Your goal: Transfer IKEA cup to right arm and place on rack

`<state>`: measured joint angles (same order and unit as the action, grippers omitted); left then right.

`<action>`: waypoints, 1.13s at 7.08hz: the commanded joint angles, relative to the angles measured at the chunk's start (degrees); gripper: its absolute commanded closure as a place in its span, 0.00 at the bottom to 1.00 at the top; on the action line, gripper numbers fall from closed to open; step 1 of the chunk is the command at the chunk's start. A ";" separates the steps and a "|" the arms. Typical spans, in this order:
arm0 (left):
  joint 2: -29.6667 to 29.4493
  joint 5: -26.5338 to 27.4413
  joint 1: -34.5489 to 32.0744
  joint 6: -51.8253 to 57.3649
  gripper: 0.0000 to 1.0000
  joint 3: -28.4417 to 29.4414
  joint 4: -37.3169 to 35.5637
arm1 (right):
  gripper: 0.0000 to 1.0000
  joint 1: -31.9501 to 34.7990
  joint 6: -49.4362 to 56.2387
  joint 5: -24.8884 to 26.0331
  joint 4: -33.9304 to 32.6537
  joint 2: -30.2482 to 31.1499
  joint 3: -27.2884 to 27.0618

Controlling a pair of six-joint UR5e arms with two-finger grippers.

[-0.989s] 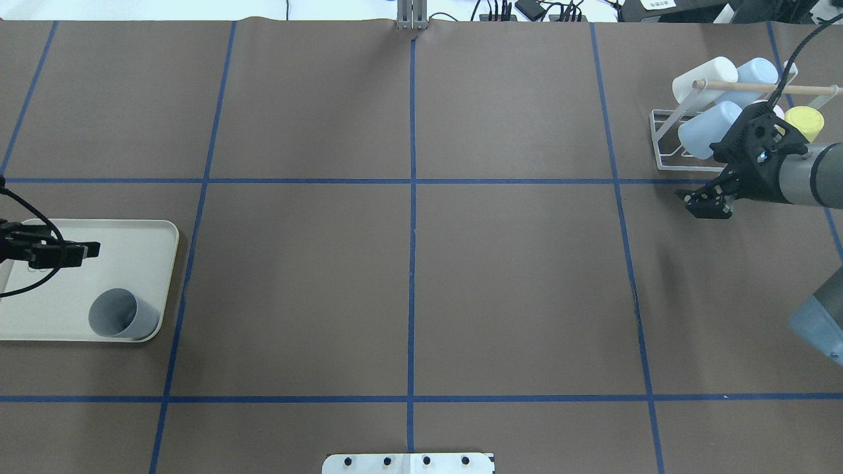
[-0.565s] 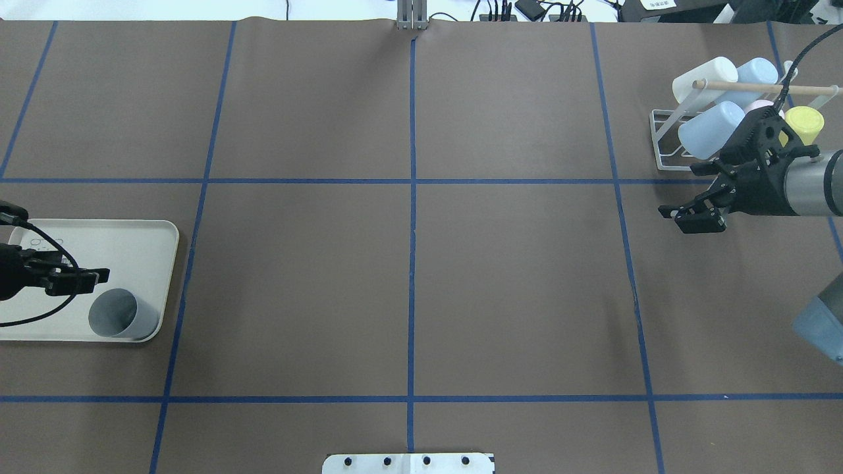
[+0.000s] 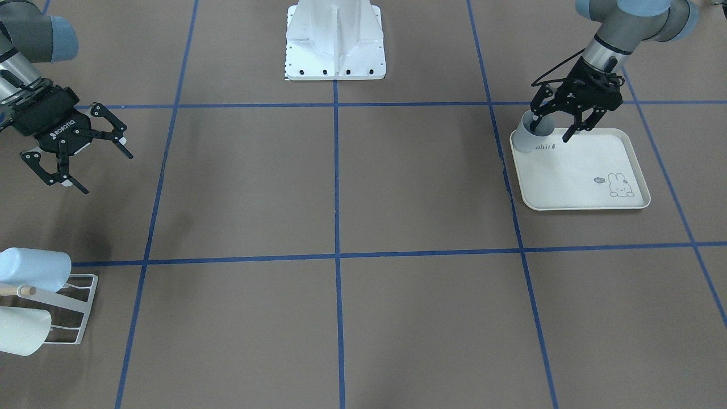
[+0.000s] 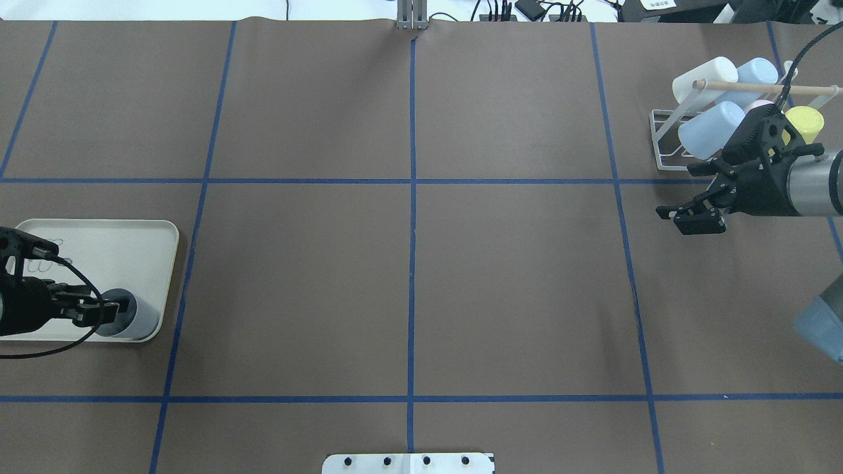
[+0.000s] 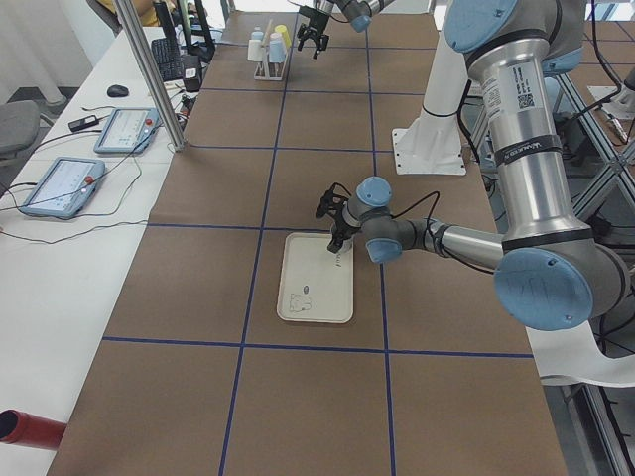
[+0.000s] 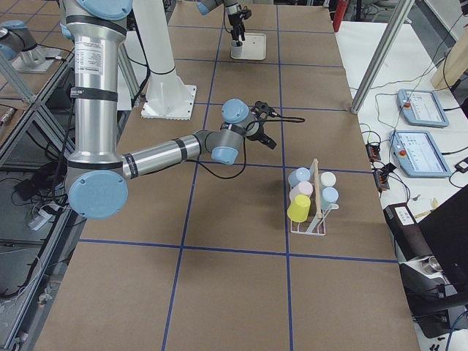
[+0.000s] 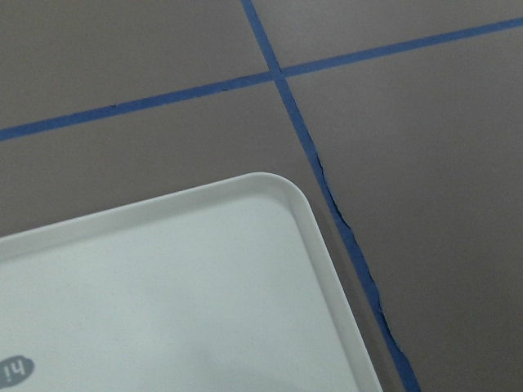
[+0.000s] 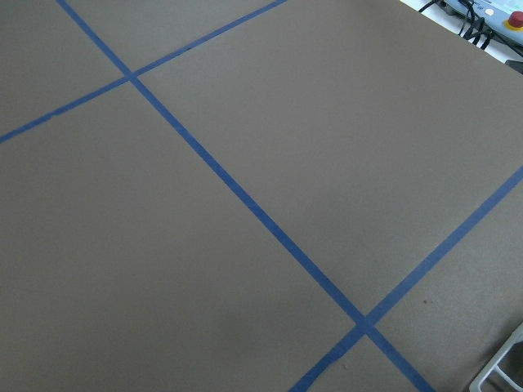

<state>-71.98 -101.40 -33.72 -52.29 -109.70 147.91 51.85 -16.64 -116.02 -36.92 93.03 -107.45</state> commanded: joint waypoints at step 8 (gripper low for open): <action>-1.55 -11.00 -13.04 1.44 1.00 -8.59 -0.78 | 0.00 -2.26 0.20 0.18 1.74 -4.15 0.57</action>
<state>-71.39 -109.83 -45.44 -48.48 -116.80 147.26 50.99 -16.55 -115.85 -36.36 90.49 -106.99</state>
